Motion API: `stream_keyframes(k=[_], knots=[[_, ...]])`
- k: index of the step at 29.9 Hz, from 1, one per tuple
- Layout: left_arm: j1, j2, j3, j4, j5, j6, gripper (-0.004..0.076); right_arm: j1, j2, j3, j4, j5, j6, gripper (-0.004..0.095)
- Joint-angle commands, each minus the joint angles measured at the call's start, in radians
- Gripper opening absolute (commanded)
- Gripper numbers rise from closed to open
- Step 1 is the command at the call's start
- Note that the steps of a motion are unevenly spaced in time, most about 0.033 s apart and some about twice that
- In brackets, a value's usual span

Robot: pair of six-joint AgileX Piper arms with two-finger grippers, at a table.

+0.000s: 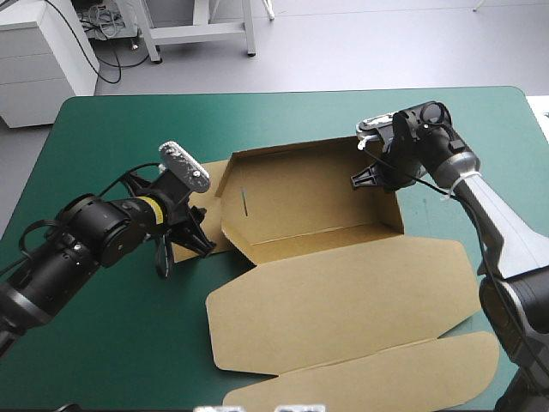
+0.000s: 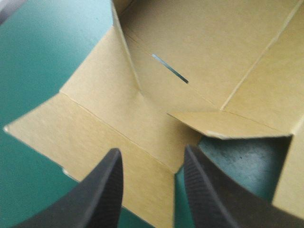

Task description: Fold the box

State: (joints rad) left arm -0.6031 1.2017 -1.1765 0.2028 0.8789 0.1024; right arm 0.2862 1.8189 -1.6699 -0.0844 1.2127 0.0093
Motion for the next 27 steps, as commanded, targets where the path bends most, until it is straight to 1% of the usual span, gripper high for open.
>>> stream_keyframes(k=[1, 5, 8, 12, 15, 19, 23, 25, 27], knots=[[0.042, -0.097, 0.043, -0.129, -0.065, 0.056, 0.0293, -0.004, 0.07, 0.001, 0.003, 0.02, -0.021, -0.0016], [0.05, -0.245, 0.217, -0.174, -0.15, 0.052, 0.029, -0.004, 0.101, 0.001, 0.017, -0.002, -0.021, -0.0016], [0.05, -0.396, 0.355, -0.174, -0.206, 0.019, 0.024, -0.004, 0.107, 0.001, 0.024, -0.02, -0.029, -0.0016], [0.05, -0.628, 0.514, -0.174, -0.198, -0.019, 0.0113, -0.004, 0.107, -0.001, 0.022, -0.05, -0.031, -0.0016], [0.05, -0.778, 0.609, -0.174, -0.201, -0.031, 0.0001, -0.004, 0.107, -0.001, 0.022, -0.061, -0.053, -0.0018], [0.05, -0.933, 0.688, -0.167, -0.194, -0.095, -0.0007, -0.004, 0.107, -0.001, 0.022, -0.083, -0.061, -0.0018], [0.05, -1.025, 0.734, -0.167, -0.143, -0.102, -0.0007, -0.004, 0.107, -0.001, 0.02, -0.09, -0.072, -0.0011], [0.05, -1.058, 0.743, -0.167, -0.149, -0.11, -0.0008, -0.004, 0.107, -0.001, 0.02, -0.088, -0.074, 0.0022], [0.05, -1.062, 0.743, -0.167, -0.147, -0.11, -0.0008, -0.004, 0.107, -0.013, 0.02, -0.078, -0.074, 0.0094]])
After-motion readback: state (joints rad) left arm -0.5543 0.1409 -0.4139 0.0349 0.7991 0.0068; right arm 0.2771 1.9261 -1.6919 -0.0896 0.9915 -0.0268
